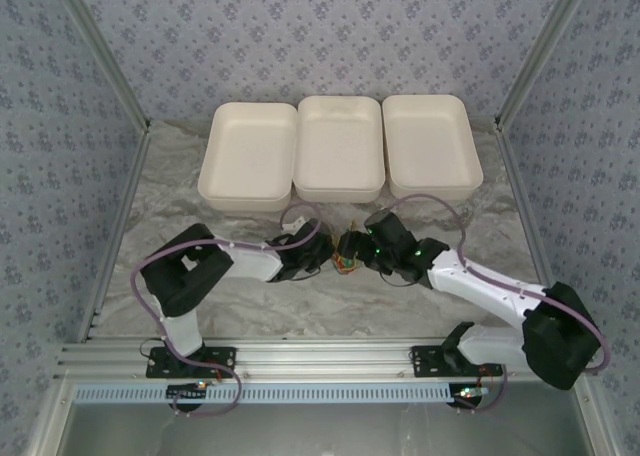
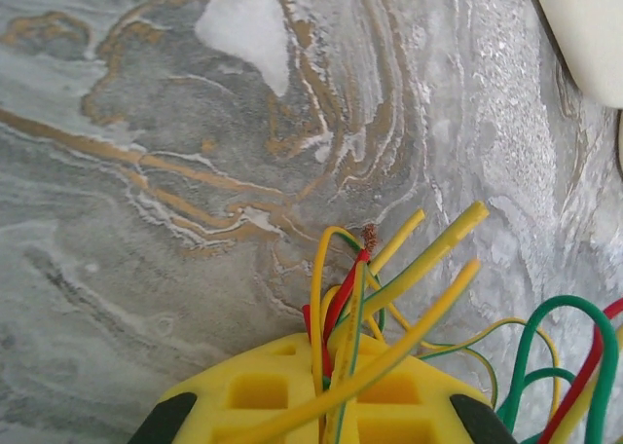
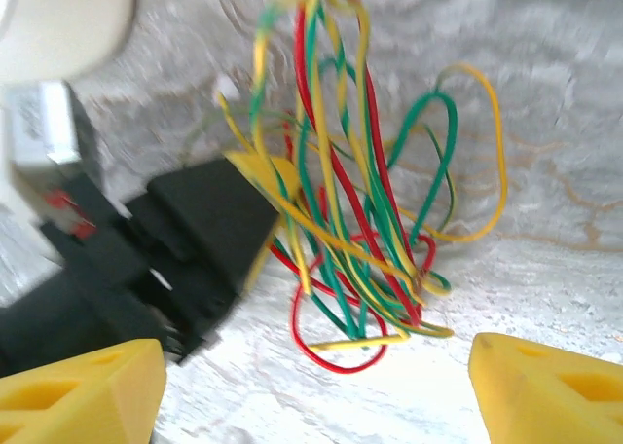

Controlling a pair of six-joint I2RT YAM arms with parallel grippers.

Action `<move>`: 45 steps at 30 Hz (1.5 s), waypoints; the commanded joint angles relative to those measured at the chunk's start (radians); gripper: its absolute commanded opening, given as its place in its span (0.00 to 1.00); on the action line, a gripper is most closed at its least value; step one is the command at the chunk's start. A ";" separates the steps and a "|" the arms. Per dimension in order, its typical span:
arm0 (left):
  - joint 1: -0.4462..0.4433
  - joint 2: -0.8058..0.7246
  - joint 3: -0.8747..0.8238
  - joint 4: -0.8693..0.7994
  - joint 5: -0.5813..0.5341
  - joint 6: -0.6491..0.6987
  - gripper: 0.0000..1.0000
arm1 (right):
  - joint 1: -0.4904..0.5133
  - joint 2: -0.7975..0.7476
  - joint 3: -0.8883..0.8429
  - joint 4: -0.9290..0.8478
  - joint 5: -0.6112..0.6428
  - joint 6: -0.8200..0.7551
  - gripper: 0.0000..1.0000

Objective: Untangle the cables

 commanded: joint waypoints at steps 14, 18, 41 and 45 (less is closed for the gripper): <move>-0.081 -0.033 0.084 -0.168 -0.064 0.148 0.00 | -0.023 0.274 0.194 -0.236 0.135 0.319 0.89; -0.092 -0.038 0.092 -0.188 -0.088 0.148 0.00 | -0.014 0.221 0.124 -0.273 0.167 0.401 0.88; -0.104 -0.091 0.098 -0.224 -0.097 0.188 0.00 | 0.004 0.336 0.019 0.112 0.113 0.447 0.88; -0.103 -0.081 0.106 -0.239 -0.091 0.192 0.00 | 0.036 0.206 -0.007 0.063 0.211 0.447 0.93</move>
